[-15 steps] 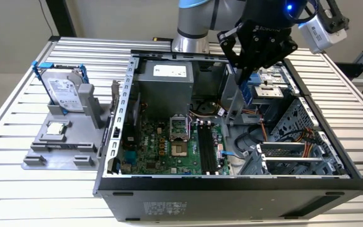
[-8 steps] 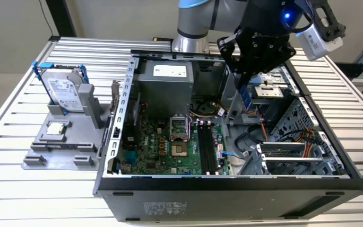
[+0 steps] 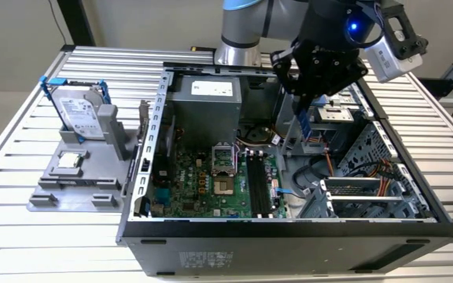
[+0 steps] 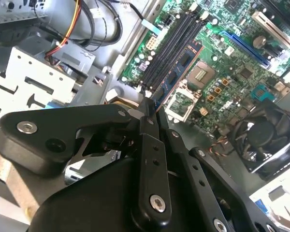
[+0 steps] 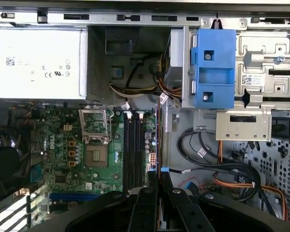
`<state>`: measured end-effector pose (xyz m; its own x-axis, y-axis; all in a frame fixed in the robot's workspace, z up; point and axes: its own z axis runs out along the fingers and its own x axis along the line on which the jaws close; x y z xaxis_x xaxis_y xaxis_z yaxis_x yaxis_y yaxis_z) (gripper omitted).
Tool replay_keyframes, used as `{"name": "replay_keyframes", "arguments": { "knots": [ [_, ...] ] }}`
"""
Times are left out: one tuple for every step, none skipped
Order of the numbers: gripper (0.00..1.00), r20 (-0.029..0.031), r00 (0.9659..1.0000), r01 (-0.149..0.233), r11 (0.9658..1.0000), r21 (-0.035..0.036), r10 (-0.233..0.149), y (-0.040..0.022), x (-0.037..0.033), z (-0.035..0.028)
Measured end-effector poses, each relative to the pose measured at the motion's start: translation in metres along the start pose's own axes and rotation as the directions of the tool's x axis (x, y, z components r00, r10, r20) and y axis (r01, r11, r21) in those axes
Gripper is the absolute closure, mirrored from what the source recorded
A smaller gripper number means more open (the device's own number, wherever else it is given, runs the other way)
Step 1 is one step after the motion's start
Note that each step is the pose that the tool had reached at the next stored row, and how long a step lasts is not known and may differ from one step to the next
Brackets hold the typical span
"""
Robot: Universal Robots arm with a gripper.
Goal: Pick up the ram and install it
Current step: 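Insert the ram into the slot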
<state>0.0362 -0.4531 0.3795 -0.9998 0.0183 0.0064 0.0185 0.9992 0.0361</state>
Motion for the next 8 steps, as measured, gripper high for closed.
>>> {"name": "replay_keyframes", "arguments": {
  "knots": [
    [1.0,0.0001,1.0,-0.001,1.0,0.0,0.001,0.0,0.0,0.0006],
    [1.0,0.0001,1.0,-0.002,1.0,0.0,0.002,-0.0001,0.0,0.001],
    [1.0,0.0002,1.0,-0.003,1.0,-0.0001,0.003,-0.0001,0.0,0.0012],
    [1.0,0.0002,1.0,-0.004,1.0,0.0001,0.004,-0.0001,0.0,0.0012],
    [1.0,0.0001,1.0,-0.004,1.0,0.0001,0.004,-0.0001,0.0,0.0012],
    [1.0,0.0001,1.0,-0.004,1.0,0.0001,0.004,-0.0001,0.0,0.0012],
    [1.0,0.0002,1.0,-0.004,1.0,0.0,0.004,-0.0001,0.0,0.0013],
    [1.0,0.0002,1.0,-0.004,1.0,-0.0001,0.004,-0.0001,0.0,0.0015]
  ]
}}
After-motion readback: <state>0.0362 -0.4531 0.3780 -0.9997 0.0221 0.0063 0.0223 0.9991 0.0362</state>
